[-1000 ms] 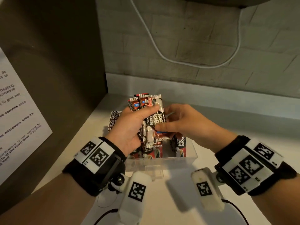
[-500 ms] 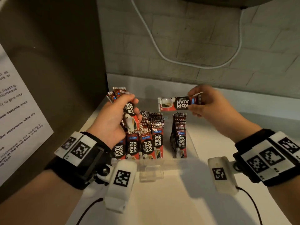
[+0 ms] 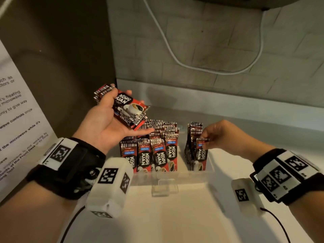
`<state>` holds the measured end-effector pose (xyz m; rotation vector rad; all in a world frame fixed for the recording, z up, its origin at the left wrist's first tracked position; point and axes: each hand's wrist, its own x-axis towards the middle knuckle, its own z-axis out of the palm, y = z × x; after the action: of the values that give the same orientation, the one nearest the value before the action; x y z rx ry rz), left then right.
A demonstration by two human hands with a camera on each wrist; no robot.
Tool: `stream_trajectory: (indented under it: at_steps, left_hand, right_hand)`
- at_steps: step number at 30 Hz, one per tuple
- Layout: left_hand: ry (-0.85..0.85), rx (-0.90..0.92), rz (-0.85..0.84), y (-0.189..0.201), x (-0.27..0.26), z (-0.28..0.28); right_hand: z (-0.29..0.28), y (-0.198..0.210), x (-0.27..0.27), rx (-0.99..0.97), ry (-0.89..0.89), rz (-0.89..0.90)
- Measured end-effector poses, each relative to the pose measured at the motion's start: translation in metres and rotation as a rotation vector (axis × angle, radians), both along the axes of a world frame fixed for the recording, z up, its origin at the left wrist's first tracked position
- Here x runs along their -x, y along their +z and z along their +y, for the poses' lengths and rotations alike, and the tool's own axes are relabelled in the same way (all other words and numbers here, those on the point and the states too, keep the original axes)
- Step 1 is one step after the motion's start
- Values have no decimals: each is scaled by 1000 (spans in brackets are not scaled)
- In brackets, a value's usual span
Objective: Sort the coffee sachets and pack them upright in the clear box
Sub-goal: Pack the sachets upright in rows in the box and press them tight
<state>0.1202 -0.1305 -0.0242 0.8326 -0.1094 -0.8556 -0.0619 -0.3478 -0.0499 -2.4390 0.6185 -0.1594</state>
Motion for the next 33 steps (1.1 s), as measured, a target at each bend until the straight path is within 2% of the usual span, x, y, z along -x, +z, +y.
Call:
stream_trajectory:
  at_steps: [6,11,15,21,24,26,28,30,31,33]
  left_hand:
    - [-29,-17,81,-5,4,-6]
    - [-66,-118,-88,-11,15,-16]
    - [-44,-124,-178,-14,24,-25]
    - [-21,-124,-192,-21,31,-37]
    - [-42,-138,-219,-24,37,-39]
    - [-65,-143,-232,-25,41,-42]
    - [-79,-154,-242,-26,46,-46]
    - [-89,-163,-253,-27,52,-49]
    - [-112,-163,-254,-26,55,-50]
    - [-204,-169,-253,-26,59,-51]
  right_hand:
    - [5,-8,-5,193,4,12]
    - [5,-6,-8,315,0,21]
    - [3,-13,-9,334,-16,13]
    - [1,-18,-9,301,-28,23]
    - [5,-10,-8,302,-42,-30]
    - [15,1,-10,174,-83,-161]
    - [33,14,-14,-133,-71,-304]
    - [51,22,-19,-355,-25,-324]
    - [58,23,-22,-385,-5,-306]
    - [66,21,-27,-325,13,-289]
